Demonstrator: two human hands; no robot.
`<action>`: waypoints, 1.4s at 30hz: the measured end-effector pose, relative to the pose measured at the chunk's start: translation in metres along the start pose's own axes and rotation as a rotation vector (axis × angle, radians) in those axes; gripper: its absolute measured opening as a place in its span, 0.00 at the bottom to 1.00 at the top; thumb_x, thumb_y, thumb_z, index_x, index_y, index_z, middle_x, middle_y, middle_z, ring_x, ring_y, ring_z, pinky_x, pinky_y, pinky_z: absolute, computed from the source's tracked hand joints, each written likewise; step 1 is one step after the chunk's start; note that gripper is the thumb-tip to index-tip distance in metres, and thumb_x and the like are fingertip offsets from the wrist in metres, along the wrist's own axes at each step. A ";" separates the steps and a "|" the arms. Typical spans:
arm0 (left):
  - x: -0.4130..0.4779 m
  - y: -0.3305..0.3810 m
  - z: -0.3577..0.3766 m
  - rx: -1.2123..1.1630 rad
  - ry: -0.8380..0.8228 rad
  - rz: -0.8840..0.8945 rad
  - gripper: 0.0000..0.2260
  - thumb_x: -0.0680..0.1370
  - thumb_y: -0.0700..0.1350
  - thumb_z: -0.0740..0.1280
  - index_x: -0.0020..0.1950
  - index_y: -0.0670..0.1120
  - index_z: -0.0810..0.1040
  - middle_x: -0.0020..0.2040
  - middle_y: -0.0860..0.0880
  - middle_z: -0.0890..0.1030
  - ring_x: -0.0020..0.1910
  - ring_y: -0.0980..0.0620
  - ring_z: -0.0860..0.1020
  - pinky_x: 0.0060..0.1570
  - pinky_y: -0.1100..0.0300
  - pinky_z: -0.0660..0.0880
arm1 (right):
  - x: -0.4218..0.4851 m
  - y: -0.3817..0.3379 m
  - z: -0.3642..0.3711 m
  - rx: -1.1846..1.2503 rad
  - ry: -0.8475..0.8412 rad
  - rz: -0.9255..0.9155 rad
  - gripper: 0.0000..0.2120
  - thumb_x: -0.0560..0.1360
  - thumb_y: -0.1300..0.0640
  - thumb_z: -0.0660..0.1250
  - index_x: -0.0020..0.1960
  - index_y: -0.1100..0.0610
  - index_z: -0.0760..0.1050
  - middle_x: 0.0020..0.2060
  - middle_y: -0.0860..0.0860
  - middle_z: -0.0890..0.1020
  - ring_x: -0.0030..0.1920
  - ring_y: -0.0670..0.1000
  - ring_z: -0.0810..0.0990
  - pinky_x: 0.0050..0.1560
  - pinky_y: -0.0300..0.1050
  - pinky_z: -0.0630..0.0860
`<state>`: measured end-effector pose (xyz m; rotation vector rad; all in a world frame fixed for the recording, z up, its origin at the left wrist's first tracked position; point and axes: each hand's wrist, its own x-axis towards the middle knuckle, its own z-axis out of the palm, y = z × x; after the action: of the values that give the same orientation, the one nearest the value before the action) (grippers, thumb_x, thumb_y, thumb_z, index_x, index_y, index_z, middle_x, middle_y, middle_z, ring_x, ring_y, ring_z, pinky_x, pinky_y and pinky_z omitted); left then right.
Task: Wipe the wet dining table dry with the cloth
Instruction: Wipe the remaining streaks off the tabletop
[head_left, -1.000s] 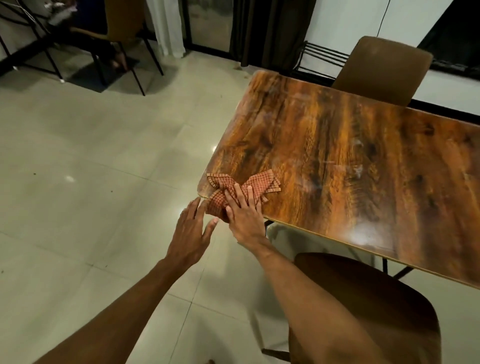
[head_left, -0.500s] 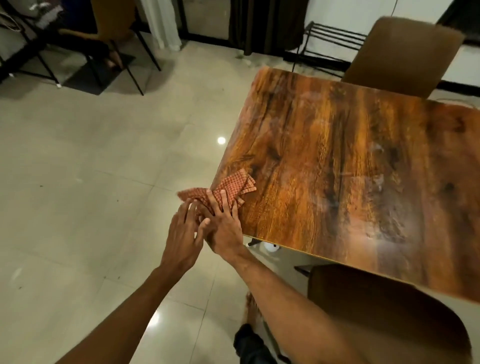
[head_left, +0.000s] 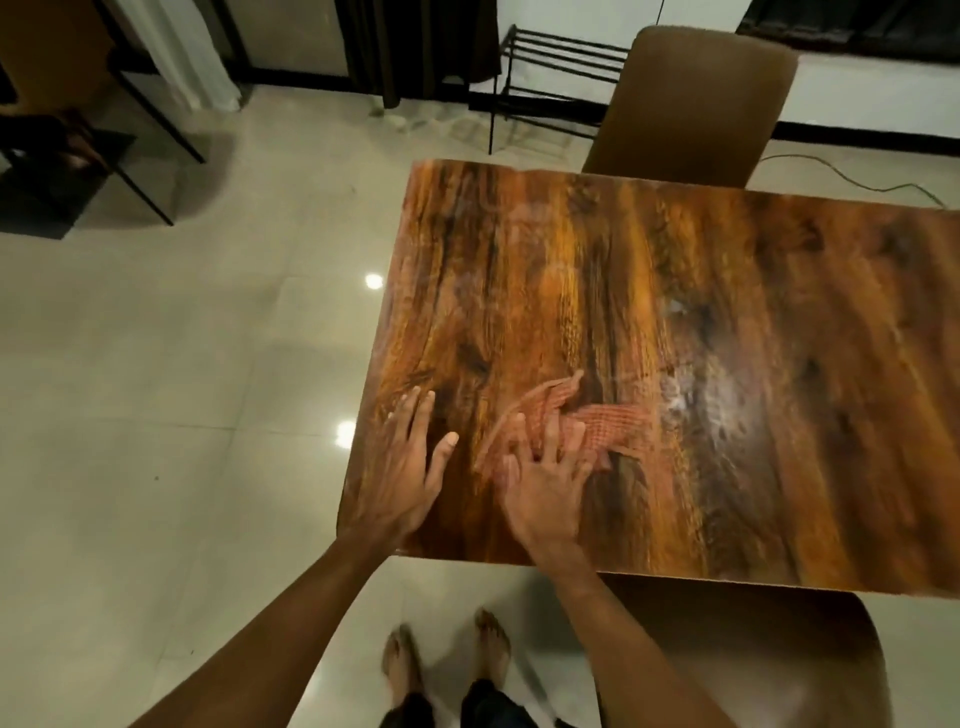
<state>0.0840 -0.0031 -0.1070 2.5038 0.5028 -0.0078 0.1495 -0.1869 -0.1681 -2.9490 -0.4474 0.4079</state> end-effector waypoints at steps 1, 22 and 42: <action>0.005 -0.002 -0.001 -0.020 -0.016 0.014 0.29 0.83 0.61 0.49 0.82 0.51 0.51 0.82 0.51 0.53 0.80 0.52 0.50 0.78 0.54 0.44 | -0.003 -0.027 0.006 -0.007 -0.007 -0.109 0.30 0.84 0.38 0.45 0.85 0.42 0.50 0.85 0.56 0.50 0.82 0.70 0.46 0.77 0.77 0.46; 0.100 -0.121 -0.059 -0.153 0.008 -0.095 0.30 0.83 0.63 0.49 0.81 0.49 0.54 0.82 0.48 0.54 0.80 0.50 0.51 0.77 0.52 0.51 | 0.156 -0.175 -0.021 -0.123 -0.115 -0.430 0.28 0.87 0.43 0.46 0.85 0.46 0.48 0.85 0.50 0.42 0.84 0.62 0.40 0.80 0.70 0.50; 0.241 -0.043 -0.032 -0.151 0.112 -0.269 0.29 0.83 0.62 0.50 0.81 0.54 0.51 0.82 0.53 0.51 0.81 0.54 0.48 0.79 0.47 0.52 | 0.339 -0.140 -0.057 -0.119 -0.134 -0.796 0.30 0.86 0.42 0.47 0.85 0.47 0.46 0.85 0.50 0.42 0.83 0.62 0.38 0.81 0.70 0.45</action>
<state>0.2892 0.1320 -0.1309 2.2821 0.8515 0.0647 0.4394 0.0445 -0.1728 -2.5482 -1.6079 0.4691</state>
